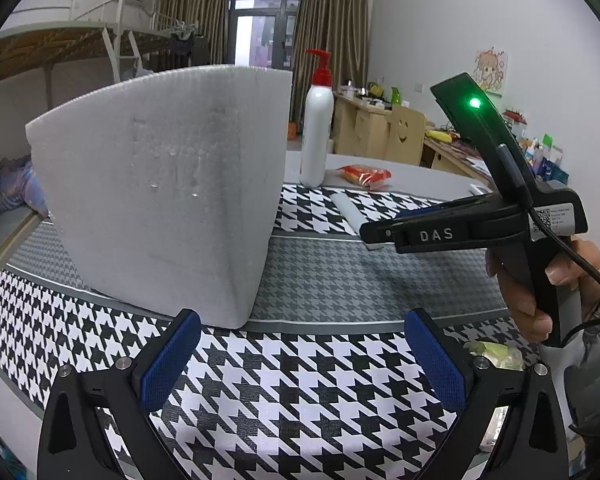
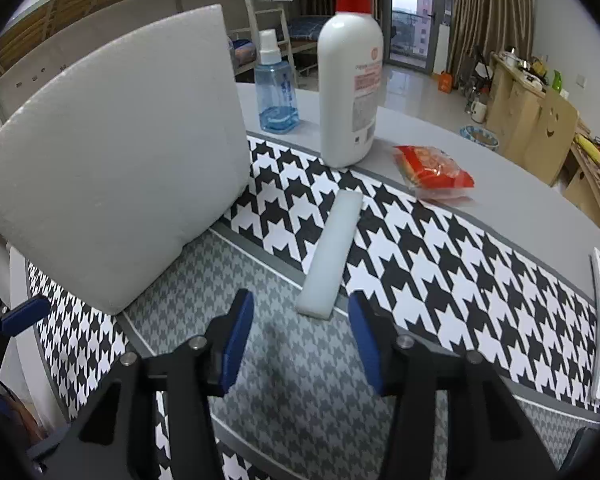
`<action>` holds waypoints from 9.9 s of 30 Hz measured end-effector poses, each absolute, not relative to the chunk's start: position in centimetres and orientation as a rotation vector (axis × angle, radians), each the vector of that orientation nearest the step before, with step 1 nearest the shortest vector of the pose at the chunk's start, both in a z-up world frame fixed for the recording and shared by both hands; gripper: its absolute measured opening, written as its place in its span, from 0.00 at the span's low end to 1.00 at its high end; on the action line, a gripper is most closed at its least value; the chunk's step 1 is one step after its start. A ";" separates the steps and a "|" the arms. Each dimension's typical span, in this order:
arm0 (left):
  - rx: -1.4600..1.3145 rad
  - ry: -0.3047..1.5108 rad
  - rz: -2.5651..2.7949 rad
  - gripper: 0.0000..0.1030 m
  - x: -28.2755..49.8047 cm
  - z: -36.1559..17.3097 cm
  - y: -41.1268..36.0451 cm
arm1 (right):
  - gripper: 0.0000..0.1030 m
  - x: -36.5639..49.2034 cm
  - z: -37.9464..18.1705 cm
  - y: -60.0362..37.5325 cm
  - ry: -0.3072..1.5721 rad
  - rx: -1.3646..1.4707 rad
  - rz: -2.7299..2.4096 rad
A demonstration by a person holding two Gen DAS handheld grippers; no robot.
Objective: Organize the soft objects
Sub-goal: 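Move the left tool down toward the green tissue pack on the table, then close the left tool on the green tissue pack, then lift the green tissue pack with the left tool and carry it over the foam box, then lower the green tissue pack into the foam box and open the left tool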
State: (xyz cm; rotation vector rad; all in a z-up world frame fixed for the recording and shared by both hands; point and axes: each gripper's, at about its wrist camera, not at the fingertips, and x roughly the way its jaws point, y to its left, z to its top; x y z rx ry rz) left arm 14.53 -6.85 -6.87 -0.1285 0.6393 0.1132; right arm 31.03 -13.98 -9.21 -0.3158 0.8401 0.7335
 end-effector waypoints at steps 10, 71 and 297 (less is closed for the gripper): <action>-0.076 0.639 -0.024 0.99 14.7 -7.4 -8.5 | 0.34 32.1 -10.7 -13.2 0.891 -0.363 0.728; 0.105 0.657 -0.221 0.98 13.9 -7.1 -18.5 | 0.08 24.2 -5.4 -24.7 0.791 -0.265 0.587; -0.102 0.376 0.274 0.29 10.0 1.6 9.1 | 0.21 19.5 3.1 -1.9 0.407 -0.211 0.608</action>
